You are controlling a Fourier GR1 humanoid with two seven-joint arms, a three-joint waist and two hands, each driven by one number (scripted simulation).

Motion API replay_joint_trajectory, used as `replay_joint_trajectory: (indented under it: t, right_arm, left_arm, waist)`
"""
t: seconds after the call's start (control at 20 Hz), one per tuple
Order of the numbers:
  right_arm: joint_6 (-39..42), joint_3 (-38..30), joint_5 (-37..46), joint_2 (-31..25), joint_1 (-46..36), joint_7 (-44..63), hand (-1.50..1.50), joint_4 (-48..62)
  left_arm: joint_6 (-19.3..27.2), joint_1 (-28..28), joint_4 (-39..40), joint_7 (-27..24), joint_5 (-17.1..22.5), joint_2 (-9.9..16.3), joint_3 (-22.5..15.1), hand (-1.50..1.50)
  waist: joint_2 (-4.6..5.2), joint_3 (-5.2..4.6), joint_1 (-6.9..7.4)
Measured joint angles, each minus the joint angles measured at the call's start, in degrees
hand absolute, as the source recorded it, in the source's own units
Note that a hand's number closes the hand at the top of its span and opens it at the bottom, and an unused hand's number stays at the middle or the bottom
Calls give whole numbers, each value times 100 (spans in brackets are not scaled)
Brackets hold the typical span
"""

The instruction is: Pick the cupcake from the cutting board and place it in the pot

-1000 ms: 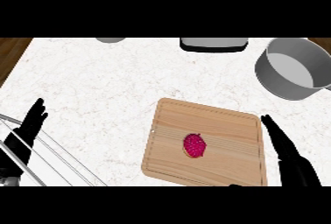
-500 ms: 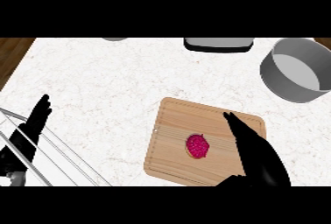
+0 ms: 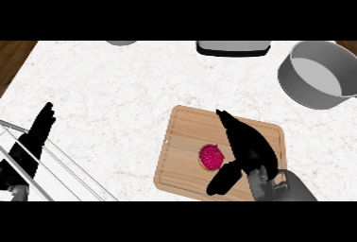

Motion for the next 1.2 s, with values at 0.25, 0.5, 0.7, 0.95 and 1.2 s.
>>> replay_joint_trajectory:
  t: [0.25,0.5,0.7,0.95,1.2]
  right_arm:
    - [131,33,7,203,-380,5,-150,714]
    - [259,30,2,353,-563,-47,-150,1170]
    - [309,38,61,521,-661,-30,-150,1491]
    - [339,23,220,644,-621,-108,-150,1825]
    - [318,18,493,824,-581,-213,-150,2189]
  left_arm:
    - [22,44,-26,5,-56,-39,38,0]
    - [33,81,-47,40,-113,-73,89,0]
    - [-18,46,25,-9,-121,-112,140,0]
    - [-61,79,-35,46,-139,-152,184,0]
    - [-80,133,-96,69,-215,-193,238,0]
  waist:
    - [-7,5,-22]
    - [-15,7,-57]
    - [-20,14,-81]
    - [-18,5,-91]
    - [-17,6,-91]
